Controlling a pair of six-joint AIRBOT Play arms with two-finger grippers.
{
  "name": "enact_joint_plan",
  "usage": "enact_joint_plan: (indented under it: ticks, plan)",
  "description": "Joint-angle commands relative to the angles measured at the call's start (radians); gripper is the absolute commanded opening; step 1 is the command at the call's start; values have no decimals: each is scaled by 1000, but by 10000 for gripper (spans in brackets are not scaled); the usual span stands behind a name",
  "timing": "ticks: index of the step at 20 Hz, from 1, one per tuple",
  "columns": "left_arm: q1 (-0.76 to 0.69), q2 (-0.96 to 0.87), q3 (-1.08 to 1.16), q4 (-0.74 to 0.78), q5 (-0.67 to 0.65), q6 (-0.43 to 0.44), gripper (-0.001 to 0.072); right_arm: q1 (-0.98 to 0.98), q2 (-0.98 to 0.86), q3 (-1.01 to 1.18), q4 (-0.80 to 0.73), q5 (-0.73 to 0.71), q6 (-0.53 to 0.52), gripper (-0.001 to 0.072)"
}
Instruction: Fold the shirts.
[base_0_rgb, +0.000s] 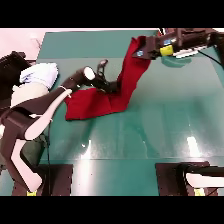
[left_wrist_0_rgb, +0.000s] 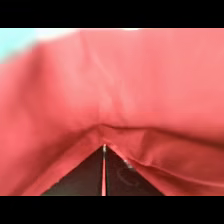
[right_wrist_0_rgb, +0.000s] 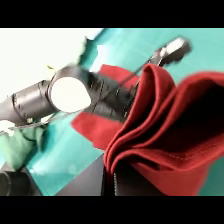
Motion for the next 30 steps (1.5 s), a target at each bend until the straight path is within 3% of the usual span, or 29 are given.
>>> enact_joint_plan:
  ticks: [1, 4, 6, 7, 8, 10, 13, 18, 19, 20, 21, 25, 30]
  plan:
    - [114, 105, 32, 76, -56, 3, 24, 120, -24, 5, 2, -79, 11, 14]
    - [268, 280, 80, 198, -142, 51, 25, 277, -109, 5, 82, -232, 0, 15]
    - [353, 394, 102, 278, -167, 54, 25, 390, -200, 6, 243, -394, -113, 19]
    - [385, 443, 104, 301, -163, 54, 25, 439, -246, 6, 340, -472, -191, 117]
    - [416, 486, 104, 311, -163, 55, 25, 477, -292, 10, 421, -518, -248, 288]
    - [455, 539, 104, 311, -173, 55, 25, 492, -360, 58, 412, -478, -254, 310]
    - [457, 557, 105, 310, -227, 56, 25, 401, -352, 65, 215, -335, -229, 304]
    - [385, 549, 98, 311, -240, 102, 25, 120, -214, -172, -197, -199, -37, 305]
    - [369, 549, 98, 310, -239, 107, 25, 63, -197, -229, -232, -190, -17, 340]
    - [352, 549, 98, 310, -234, 108, 25, 6, -193, -283, -232, -190, -6, 524]
    - [336, 549, 98, 310, -227, 108, 24, -39, -200, -328, -214, -191, 23, 580]
    - [302, 549, 98, 300, -198, 107, 25, -56, -299, -402, -45, -231, 16, 572]
    - [300, 549, 98, 294, -211, 107, 25, 106, -492, -259, 89, -270, 1, 571]
